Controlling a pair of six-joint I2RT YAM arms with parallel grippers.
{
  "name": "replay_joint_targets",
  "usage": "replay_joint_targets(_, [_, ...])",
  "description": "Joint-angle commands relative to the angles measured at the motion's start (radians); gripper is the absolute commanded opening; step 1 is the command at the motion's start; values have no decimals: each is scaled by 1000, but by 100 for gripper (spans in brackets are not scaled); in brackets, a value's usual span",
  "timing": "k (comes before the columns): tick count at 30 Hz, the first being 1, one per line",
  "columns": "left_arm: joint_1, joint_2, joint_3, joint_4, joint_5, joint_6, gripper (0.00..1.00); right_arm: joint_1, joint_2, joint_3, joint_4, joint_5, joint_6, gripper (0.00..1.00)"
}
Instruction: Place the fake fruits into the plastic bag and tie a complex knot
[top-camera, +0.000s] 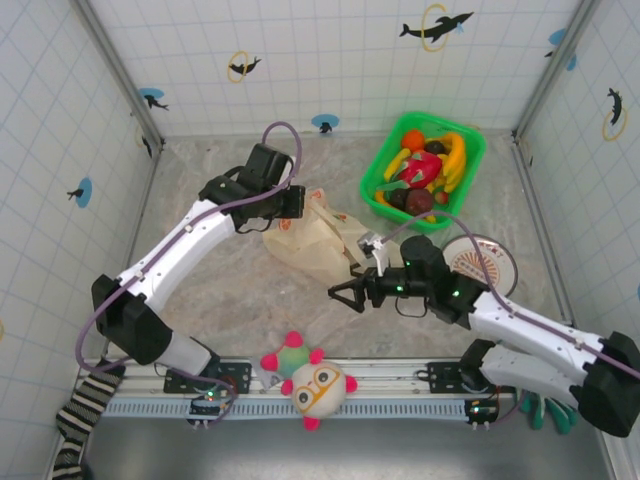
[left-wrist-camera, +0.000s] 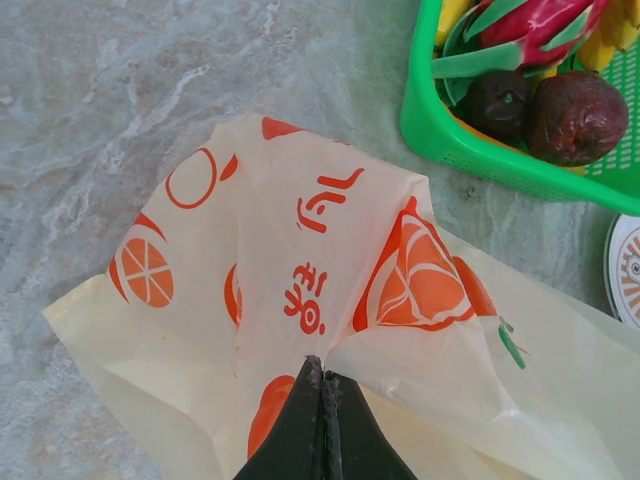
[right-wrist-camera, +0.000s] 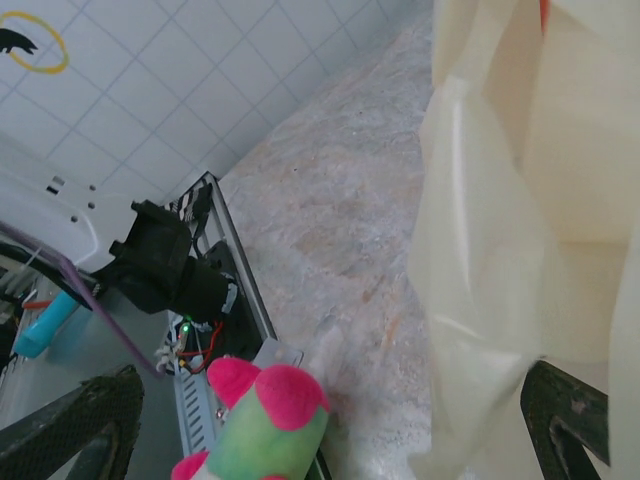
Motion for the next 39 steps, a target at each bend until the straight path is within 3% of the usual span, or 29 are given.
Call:
replay_joint_targets(1, [9,16,12,20,-5,-7,0,2,-107,-5,-146,-9,-43,100])
replay_joint_targets(6, [10,31,9,20,8,-3,0,-83,-198,-2,-283,-21,-70,100])
replay_joint_targets(11, [10,27,-2,35,34,1,0,-135,-131,10,-296,-31,-85,100])
replay_joint_targets(15, [10,15,-9,28,24,4,0,-205,-119,61,-351,94,-90,100])
replay_joint_targets(18, [10,9,-18,30,24,8,0,-253,-133,67,-248,50,-57,100])
replay_joint_targets(29, [10,-3,-48,30,10,6,0,-351,-102,191,-248,-50,-49,100])
replay_joint_targets(39, [9,0,-46,40,15,2,0,-479,-124,156,-225,-272,5,100])
